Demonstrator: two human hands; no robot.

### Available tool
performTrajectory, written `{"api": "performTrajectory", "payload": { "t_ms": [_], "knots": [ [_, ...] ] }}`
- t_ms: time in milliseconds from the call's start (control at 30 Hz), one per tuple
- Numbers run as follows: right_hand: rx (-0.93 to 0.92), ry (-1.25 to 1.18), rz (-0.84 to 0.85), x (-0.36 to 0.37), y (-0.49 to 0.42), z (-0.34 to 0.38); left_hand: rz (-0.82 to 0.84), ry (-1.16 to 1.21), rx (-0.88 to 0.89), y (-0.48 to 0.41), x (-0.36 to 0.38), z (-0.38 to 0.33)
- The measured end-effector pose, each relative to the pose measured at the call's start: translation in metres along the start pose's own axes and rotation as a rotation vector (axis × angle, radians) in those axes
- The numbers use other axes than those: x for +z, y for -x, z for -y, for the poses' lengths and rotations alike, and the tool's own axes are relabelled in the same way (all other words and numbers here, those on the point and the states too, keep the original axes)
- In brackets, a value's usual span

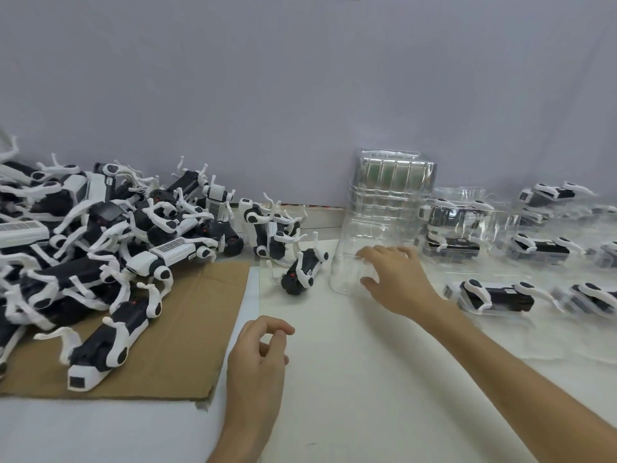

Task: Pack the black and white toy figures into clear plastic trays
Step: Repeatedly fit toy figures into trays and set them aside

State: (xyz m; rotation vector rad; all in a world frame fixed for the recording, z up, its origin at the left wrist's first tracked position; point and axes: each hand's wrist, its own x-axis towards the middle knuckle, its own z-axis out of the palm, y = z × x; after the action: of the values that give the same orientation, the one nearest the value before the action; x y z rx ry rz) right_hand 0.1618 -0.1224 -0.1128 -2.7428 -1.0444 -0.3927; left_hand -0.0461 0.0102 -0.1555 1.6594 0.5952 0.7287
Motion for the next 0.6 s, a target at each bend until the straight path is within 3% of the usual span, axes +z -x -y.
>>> {"api": "performTrajectory", "payload": {
  "t_ms": [200,400,600],
  "knots": [
    [0.078,-0.373,-0.252,-0.017,0.012,-0.004,0.06,0.003,-0.033,-0.002,0.0,0.001],
    [0.077,-0.816,-0.475,-0.034,0.049,0.027,0.267,0.018,0.022,0.002,-0.003,-0.008],
    [0.059,-1.011,-0.469,-0.034,0.085,0.077,0.456,-0.129,0.234,0.015,0.002,-0.011]
  ]
}}
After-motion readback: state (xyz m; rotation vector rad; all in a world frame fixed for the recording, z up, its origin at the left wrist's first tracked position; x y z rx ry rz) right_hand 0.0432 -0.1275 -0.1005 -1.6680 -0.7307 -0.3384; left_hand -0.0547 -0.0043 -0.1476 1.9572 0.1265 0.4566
